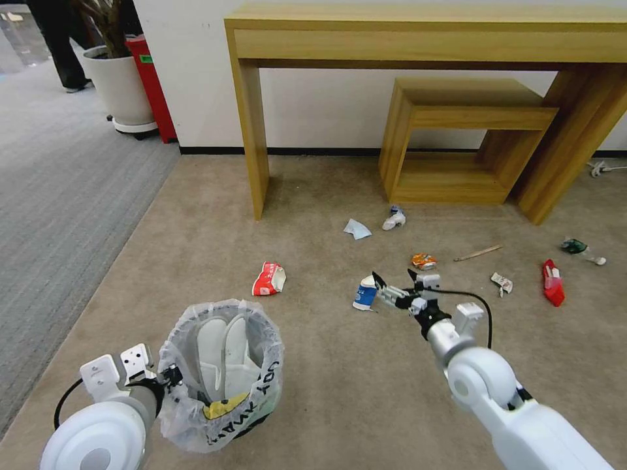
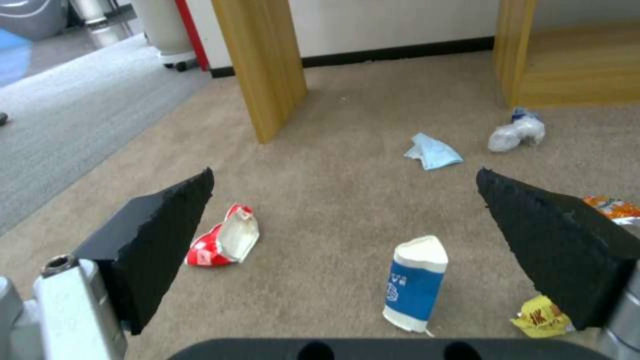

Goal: Pick up the trash bin and place the garbage on the floor into it.

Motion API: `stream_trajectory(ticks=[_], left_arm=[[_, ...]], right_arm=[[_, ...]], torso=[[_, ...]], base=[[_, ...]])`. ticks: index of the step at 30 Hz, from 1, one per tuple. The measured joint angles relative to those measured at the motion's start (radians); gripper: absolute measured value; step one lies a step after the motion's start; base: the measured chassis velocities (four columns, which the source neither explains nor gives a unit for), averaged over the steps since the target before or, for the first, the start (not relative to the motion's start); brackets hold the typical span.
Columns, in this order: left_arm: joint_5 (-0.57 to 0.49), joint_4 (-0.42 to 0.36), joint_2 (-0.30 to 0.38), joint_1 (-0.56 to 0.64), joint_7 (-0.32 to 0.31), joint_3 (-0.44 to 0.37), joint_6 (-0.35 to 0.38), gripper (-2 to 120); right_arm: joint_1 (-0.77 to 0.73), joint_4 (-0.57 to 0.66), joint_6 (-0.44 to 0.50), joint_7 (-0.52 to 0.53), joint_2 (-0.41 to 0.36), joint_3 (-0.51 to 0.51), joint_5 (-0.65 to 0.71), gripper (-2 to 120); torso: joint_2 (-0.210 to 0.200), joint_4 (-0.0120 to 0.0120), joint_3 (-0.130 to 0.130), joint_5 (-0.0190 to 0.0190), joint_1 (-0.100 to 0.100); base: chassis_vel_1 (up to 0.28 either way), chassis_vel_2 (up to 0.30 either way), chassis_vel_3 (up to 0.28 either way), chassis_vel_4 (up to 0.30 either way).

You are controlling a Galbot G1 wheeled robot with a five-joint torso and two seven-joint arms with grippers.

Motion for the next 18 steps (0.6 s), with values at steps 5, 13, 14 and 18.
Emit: stream_trajectory(ticks=[5, 13, 14, 18], left_arm=[[0.002, -0.003, -0.005, 0.007, 0.000, -0.006, -0.004, 1], [0.012, -0.016, -0.018, 0.033, -0.004, -0.019, -0.016, 1], [0.012, -0.020, -0.018, 0.037, -0.004, -0.023, -0.016, 1], [0.014, -0.024, -0.019, 0.044, -0.005, -0.029, -0.018, 1]], right_arm=[[-0.047, 0.011, 0.034, -0.013, -0.001, 0.012, -0.019, 100], [-0.062, 0.020, 0.049, -0.015, -0.010, 0.013, -0.025, 100], [-0.062, 0.020, 0.051, -0.015, -0.010, 0.009, -0.025, 100], [-0.056, 0.019, 0.055, -0.015, -0.010, -0.001, -0.034, 100]], torso=[[0.000, 0.0000, 0.000, 0.0000, 0.000], [0.000, 0.0001, 0.000, 0.0002, 0.000], [0.000, 0.0001, 0.000, 0.0001, 0.000], [0.000, 0.0001, 0.000, 0.0002, 0.000]], base=[[0.000, 0.000, 0.000, 0.000], [-0.106, 0.092, 0.098, -0.111], [-0.189, 0.206, 0.229, -0.183], [-0.207, 0.223, 0.225, -0.198]])
